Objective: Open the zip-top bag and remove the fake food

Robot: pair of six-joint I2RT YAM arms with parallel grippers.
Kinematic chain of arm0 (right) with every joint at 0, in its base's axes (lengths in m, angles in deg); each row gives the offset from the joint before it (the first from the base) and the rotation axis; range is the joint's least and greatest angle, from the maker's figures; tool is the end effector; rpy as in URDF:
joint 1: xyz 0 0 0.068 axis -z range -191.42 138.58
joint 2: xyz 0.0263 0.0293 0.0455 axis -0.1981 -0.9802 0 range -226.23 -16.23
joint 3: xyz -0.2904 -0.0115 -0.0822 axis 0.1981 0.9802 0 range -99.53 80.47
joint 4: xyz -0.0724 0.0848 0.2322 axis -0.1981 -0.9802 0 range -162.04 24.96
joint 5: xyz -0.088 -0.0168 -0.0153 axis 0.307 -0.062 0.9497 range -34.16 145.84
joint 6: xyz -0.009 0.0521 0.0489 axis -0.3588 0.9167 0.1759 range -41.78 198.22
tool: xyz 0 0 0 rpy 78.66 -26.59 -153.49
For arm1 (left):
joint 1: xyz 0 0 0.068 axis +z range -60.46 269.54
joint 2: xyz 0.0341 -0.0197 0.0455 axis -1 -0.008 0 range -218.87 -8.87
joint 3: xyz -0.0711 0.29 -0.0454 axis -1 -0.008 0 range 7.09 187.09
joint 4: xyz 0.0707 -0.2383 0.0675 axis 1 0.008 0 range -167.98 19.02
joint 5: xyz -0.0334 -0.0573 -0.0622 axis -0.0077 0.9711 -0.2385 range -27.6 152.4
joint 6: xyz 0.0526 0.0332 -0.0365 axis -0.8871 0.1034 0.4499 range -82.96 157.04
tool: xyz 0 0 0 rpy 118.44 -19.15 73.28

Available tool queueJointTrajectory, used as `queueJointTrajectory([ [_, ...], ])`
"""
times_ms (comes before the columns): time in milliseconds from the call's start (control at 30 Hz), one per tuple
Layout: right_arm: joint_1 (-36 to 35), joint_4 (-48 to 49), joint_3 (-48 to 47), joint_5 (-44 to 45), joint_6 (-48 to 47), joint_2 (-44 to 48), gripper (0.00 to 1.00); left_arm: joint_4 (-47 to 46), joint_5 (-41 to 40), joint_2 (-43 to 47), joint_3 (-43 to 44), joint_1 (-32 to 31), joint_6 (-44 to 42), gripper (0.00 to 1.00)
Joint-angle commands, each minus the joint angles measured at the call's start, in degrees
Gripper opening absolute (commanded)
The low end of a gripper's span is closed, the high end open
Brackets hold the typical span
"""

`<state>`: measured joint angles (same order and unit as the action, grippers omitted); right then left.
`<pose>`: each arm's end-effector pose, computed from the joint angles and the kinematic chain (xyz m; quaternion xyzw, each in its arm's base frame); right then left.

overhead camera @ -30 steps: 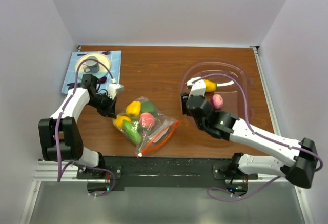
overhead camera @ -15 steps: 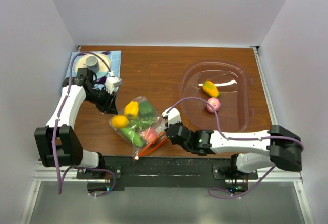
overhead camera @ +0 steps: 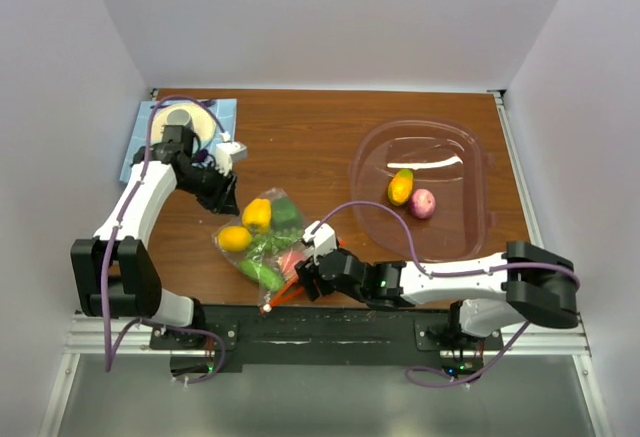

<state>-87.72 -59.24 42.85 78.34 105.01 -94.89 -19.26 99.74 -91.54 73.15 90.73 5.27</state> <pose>0.0906 0.2750 0.2146 -0.2831 0.8285 0.2454 0.4162 0.2618 -0.0307 0.2764 0.2872 0.8956 -0.2701 0.2060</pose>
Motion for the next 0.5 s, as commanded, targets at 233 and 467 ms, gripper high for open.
queueJointTrajectory([
  [233, -0.2, 9.5, -2.8, -1.1, -3.9, -9.1, 0.80, -12.0, -7.8, -3.5, -2.4, -8.1, 5.8, 0.36],
  [467, -0.2, 11.3, -5.5, -0.5, -5.0, -12.1, 0.81, -16.5, -12.1, -5.2, -5.2, -8.2, 6.0, 0.35],
])
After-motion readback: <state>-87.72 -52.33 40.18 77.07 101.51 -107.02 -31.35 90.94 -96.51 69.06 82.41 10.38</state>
